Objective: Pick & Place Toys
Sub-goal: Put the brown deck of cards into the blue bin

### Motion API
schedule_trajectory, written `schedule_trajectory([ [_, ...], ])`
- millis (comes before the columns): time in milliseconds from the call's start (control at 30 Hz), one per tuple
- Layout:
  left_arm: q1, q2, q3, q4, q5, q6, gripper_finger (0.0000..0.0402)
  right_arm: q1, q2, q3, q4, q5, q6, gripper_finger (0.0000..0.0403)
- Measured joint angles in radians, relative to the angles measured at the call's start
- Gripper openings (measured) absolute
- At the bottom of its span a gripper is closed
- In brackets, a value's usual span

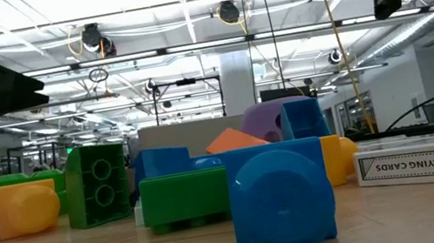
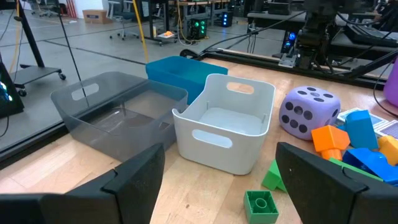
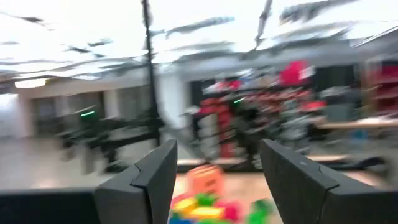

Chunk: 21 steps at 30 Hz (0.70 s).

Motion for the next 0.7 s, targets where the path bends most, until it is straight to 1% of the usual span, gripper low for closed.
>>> schedule_trajectory([
  [100, 0.0, 0.0, 0.0, 0.0, 0.0, 0.0, 0.031, 0.0, 0.0, 0.0, 0.008, 0.101, -0.009, 0.021],
  [200, 0.0, 0.0, 0.0, 0.0, 0.0, 0.0, 0.031, 0.0, 0.013, 0.0, 0.009, 0.183, 0.033, 0.021],
  [300, 0.0, 0.0, 0.0, 0.0, 0.0, 0.0, 0.031, 0.008, 0.053, 0.0, 0.011, 0.203, 0.138, 0.021],
  [400, 0.0, 0.0, 0.0, 0.0, 0.0, 0.0, 0.031, 0.044, 0.132, 0.0, 0.056, 0.209, 0.21, 0.021],
  [533, 0.0, 0.0, 0.0, 0.0, 0.0, 0.0, 0.031, 0.12, 0.298, 0.0, 0.255, 0.253, 0.208, 0.021],
  [700, 0.0, 0.0, 0.0, 0.0, 0.0, 0.0, 0.031, 0.227, 0.556, 0.02, 0.597, 0.258, 0.064, 0.0215],
])
